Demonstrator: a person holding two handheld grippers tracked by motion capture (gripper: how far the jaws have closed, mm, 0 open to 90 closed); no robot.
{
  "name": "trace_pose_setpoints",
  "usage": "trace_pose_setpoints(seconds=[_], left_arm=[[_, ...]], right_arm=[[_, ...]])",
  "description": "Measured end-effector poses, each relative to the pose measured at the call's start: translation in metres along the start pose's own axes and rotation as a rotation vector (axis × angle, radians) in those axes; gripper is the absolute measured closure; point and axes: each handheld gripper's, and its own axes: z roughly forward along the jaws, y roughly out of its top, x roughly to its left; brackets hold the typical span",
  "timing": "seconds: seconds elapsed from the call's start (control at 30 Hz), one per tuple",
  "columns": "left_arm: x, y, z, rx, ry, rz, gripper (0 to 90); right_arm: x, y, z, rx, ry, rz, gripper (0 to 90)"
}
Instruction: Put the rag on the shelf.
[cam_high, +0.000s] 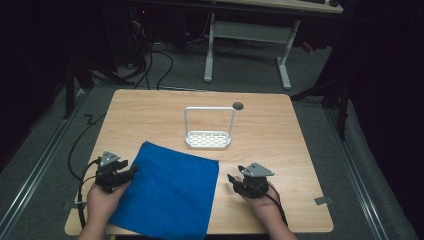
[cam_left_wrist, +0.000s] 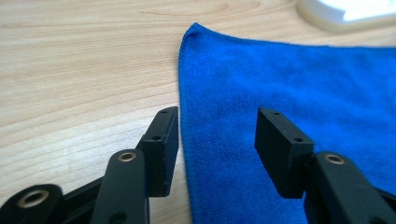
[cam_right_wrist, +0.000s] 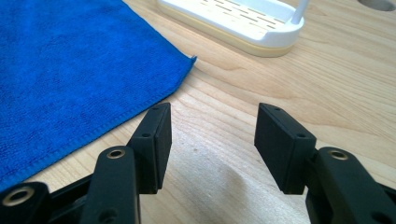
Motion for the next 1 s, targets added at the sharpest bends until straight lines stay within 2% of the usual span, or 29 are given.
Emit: trace_pose_setpoints(seconds=[0.23, 0.37, 0.77, 0.83, 1.0], left_arm=[[-0.001, 0.000, 0.002, 0.001, -0.019, 0.030, 51.8], [-0.001, 0.000, 0.001, -0.003, -0.022, 0.031, 52.4], [0.000, 0.000, 0.000, 0.000, -0.008, 0.047, 55.2], [0.001, 0.000, -0.002, -0.002, -0.008, 0.044, 57.8], [0.003, -0.003, -0.007, 0.001, -0.018, 0.037, 62.0]], right_arm=[[-0.001, 0.000, 0.000, -0.001, 0.011, 0.010, 46.7], [-0.001, 0.000, 0.000, 0.002, 0.015, 0.014, 46.6], [0.004, 0.003, -0.001, -0.005, 0.042, 0.001, 49.5], [0.010, 0.006, 0.000, -0.009, 0.062, -0.015, 55.1], [0.021, 0.010, 0.001, -0.025, 0.079, -0.029, 62.4]])
